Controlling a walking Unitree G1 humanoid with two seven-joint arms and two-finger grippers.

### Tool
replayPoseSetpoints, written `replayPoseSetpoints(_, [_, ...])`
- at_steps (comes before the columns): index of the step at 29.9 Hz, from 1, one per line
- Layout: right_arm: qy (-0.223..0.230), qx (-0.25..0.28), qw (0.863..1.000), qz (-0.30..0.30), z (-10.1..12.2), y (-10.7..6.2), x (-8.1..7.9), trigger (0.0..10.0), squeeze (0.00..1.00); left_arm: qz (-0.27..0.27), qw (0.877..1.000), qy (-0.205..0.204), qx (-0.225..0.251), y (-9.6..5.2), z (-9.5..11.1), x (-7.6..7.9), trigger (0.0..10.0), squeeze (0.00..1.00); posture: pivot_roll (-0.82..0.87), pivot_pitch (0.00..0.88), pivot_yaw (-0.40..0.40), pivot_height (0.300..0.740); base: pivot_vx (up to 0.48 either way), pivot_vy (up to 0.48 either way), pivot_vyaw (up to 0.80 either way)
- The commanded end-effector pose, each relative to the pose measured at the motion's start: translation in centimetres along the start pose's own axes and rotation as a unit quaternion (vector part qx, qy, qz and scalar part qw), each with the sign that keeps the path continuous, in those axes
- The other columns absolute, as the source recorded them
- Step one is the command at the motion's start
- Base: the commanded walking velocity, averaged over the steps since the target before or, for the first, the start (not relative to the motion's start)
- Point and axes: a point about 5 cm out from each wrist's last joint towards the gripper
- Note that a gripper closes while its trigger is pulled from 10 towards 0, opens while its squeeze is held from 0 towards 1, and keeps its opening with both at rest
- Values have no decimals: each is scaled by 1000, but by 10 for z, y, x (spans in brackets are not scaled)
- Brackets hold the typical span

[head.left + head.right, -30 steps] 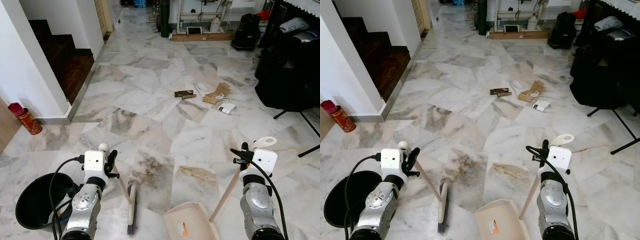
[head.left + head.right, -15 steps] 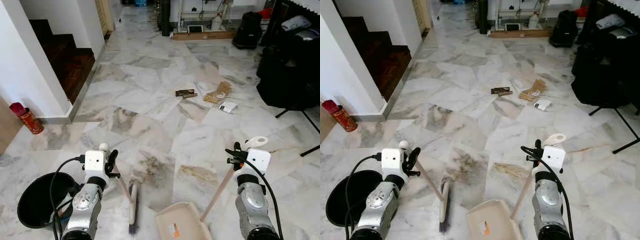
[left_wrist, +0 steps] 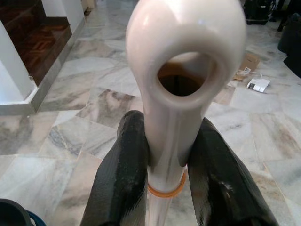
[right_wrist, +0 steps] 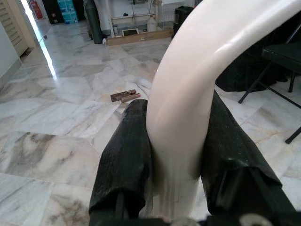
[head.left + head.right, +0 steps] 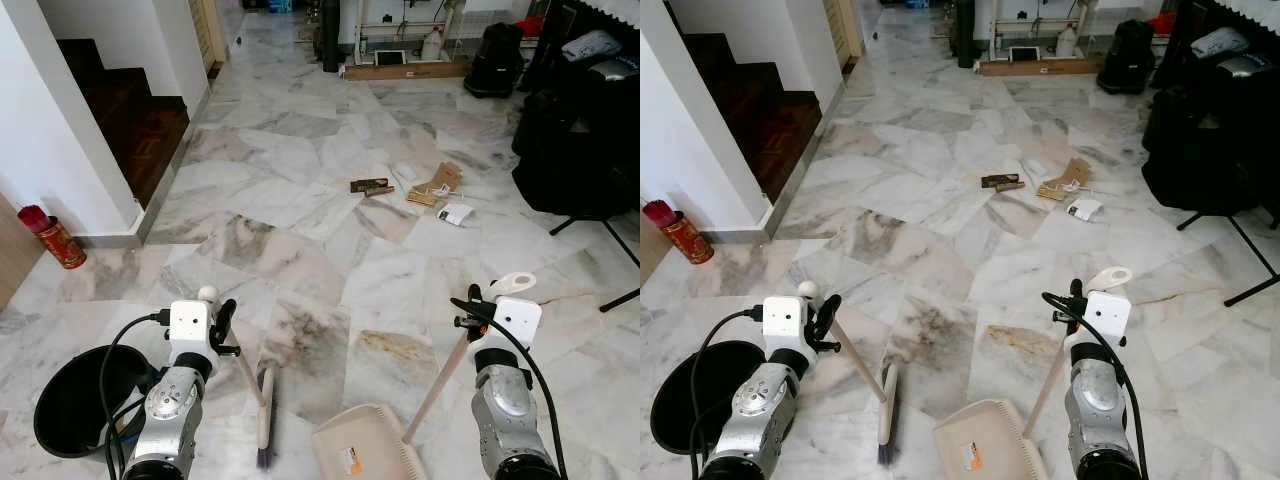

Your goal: Sweep floor

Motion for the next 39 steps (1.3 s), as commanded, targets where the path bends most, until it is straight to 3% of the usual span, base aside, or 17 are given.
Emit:
replayPoseSetpoints(1, [2, 10, 1000, 7, 5, 4, -4, 10000, 0, 5, 1000, -5, -5, -1, -1, -3, 10000, 0, -6, 0, 31, 740, 0, 0, 0])
replayPoseSetpoints(39, [-1, 14, 1000, 9, 7, 5, -1, 10000, 0, -2, 1000, -9, 0, -1, -1, 1, 10000, 0, -9, 0, 24, 740, 0, 0, 0])
Point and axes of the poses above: a point about 5 cm out from each wrist's last joint towards the gripper, its own y axis pointing out of the wrist towards the gripper, its own z axis along the axis of the wrist's last joint, x = y × z, and after that the axes turned 14 degrees about y, right-handed
